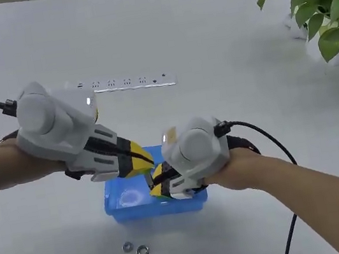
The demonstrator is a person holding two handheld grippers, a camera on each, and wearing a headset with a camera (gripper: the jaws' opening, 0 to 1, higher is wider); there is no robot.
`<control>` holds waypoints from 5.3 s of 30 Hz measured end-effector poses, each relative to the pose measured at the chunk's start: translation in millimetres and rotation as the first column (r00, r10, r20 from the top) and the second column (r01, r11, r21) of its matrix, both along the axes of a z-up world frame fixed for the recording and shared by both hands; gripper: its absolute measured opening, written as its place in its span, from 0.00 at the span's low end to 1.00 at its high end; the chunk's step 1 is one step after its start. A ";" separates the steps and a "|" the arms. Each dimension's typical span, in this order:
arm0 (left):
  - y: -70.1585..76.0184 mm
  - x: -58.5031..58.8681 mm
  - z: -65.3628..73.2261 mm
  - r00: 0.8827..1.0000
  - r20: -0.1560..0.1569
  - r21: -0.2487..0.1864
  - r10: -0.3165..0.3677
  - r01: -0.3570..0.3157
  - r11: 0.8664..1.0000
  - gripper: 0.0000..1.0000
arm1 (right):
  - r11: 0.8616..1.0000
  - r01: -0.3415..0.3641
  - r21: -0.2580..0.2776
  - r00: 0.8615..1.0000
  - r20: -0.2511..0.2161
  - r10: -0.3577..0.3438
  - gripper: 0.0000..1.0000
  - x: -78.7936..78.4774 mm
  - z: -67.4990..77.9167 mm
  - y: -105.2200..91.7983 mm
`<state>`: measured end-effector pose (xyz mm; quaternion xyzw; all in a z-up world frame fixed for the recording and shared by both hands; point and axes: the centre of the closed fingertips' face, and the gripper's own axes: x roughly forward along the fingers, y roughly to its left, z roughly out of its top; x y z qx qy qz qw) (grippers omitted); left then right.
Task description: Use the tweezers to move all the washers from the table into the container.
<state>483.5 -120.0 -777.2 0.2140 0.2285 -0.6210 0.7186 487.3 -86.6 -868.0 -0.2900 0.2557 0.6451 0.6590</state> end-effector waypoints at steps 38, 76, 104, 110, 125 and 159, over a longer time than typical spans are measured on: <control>-1.9 -18.0 50.3 0.998 0.060 0.012 0.006 -0.007 1.000 0.05 | 0.998 0.018 0.063 0.996 0.082 -0.023 0.13 -13.3 52.9 1.2; 4.5 -82.1 49.8 0.998 0.062 0.022 -0.001 -0.001 1.000 0.05 | 0.995 -0.008 0.099 0.996 0.088 -0.001 0.13 -78.9 59.2 8.6; 6.4 -115.3 10.7 1.000 -0.004 0.012 0.018 -0.018 1.000 0.05 | 0.995 -0.043 0.086 0.999 0.026 0.041 0.13 -115.7 20.3 7.8; 7.0 -119.6 4.6 0.999 -0.024 0.012 0.024 -0.024 1.000 0.05 | 0.996 -0.042 0.084 0.999 0.008 0.042 0.13 -121.6 13.8 8.5; 6.6 -123.0 -2.9 0.998 -0.048 0.003 0.038 -0.037 0.999 0.05 | 0.996 -0.035 0.087 0.999 -0.027 0.037 0.13 -126.9 4.7 9.8; 4.5 -124.7 -4.8 0.998 -0.050 -0.004 0.038 -0.039 0.999 0.05 | 0.996 -0.045 0.075 0.998 -0.034 0.048 0.11 -132.0 0.0 8.9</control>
